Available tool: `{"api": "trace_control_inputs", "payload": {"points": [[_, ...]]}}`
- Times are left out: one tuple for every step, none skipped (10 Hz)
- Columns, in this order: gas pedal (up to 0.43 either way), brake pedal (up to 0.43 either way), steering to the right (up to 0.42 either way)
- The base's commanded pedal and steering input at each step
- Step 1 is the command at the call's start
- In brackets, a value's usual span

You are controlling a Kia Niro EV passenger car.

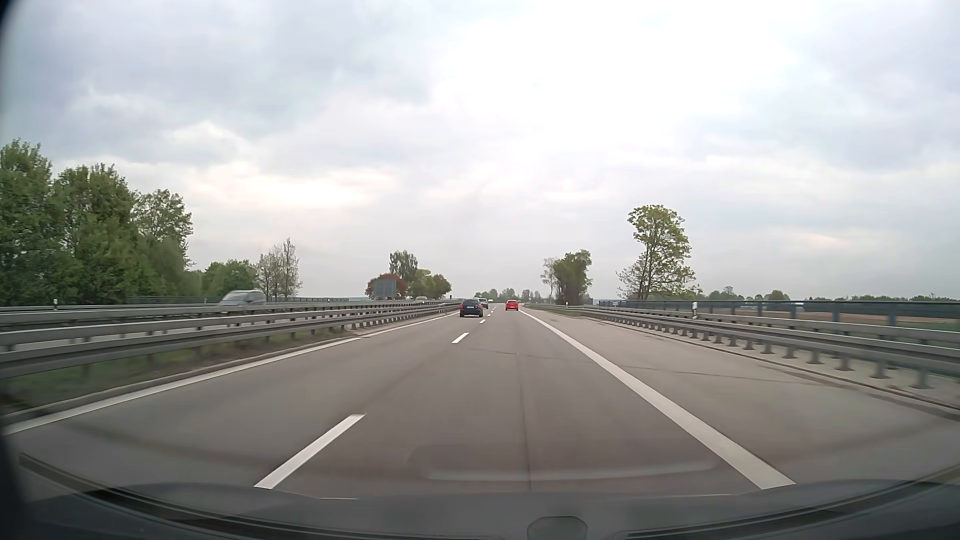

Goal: Follow the waypoints while adhering to traffic rules and regulations

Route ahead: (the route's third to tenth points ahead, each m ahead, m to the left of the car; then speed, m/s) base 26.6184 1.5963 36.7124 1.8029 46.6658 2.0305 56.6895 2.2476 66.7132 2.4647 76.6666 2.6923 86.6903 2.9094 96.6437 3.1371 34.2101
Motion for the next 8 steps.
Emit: {"api": "trace_control_inputs", "payload": {"points": [[0.280, 0.000, -0.004], [0.280, 0.000, -0.004], [0.280, 0.000, -0.004], [0.280, 0.000, -0.004], [0.280, 0.000, -0.004], [0.280, 0.000, -0.004], [0.280, 0.000, -0.004], [0.280, 0.000, -0.004]]}}
